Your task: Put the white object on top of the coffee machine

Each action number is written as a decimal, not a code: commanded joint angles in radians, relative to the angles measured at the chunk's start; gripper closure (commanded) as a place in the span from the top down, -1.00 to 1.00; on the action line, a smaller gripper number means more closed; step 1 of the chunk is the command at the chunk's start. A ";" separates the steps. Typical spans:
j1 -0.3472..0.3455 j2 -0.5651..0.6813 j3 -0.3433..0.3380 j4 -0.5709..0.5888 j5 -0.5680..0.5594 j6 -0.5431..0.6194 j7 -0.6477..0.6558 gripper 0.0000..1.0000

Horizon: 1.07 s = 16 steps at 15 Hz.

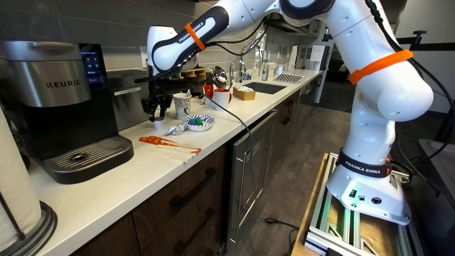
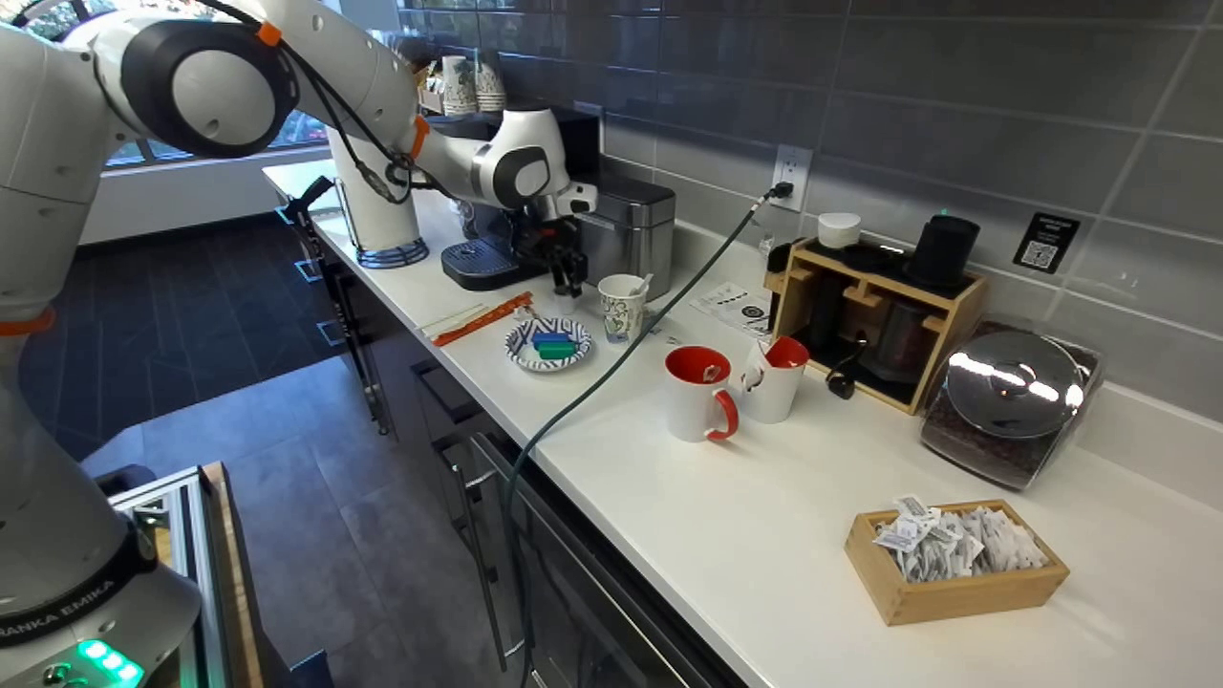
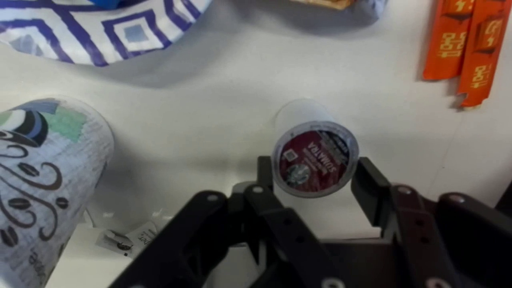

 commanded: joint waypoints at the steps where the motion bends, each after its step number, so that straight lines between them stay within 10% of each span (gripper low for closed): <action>1: -0.005 -0.018 0.007 0.006 0.031 -0.080 -0.016 -0.44; 16: -0.063 -0.571 0.141 -0.392 0.161 -0.096 -0.471 -0.44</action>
